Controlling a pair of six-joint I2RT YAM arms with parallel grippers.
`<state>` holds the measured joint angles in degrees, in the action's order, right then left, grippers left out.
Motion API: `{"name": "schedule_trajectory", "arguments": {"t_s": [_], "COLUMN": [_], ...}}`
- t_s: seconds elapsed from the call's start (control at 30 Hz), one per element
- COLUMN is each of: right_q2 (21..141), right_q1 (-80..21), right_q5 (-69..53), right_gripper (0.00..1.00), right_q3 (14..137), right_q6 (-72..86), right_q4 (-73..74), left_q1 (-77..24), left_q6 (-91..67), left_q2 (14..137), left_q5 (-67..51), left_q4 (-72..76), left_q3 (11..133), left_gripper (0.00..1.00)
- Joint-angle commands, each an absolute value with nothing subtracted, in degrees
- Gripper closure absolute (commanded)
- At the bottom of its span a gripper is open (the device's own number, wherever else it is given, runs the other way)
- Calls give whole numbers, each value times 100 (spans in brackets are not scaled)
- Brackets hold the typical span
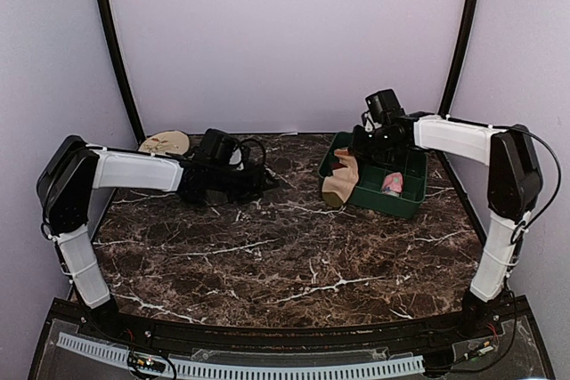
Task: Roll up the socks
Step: Pick up the sock from the storage box, then place the sock at the center of the board.
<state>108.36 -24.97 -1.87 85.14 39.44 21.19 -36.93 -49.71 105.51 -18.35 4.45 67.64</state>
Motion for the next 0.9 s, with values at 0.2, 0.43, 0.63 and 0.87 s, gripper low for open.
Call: {"name": "schedule_trajectory", "arguments": {"t_s": [0.2,0.43,0.63,0.87], "right_q2": [9184,9011,9332,9309], "right_q1": [-3927,-5206,-6002,-6262], "right_q5": [-314,-479,-805,-1072], "right_gripper": [100,100,100,100], "right_q3": [8355,8298,8300,7301], "right_q6": [3551,4206,4696,5501], "right_q4": [2439,1989,1494,157], "left_q1": [-3715,-3721,-3726,-3727], "left_q6": [-5275,-5610,-5696,-5788], "left_q2": [8461,6980,5898,5171], "left_q5": [-1144,-348,334,753], "left_q4": [-153,-686,-1457,-2048], "left_q3": [5651,4899,4653,4489], "left_gripper": [37,36,35,34]}}
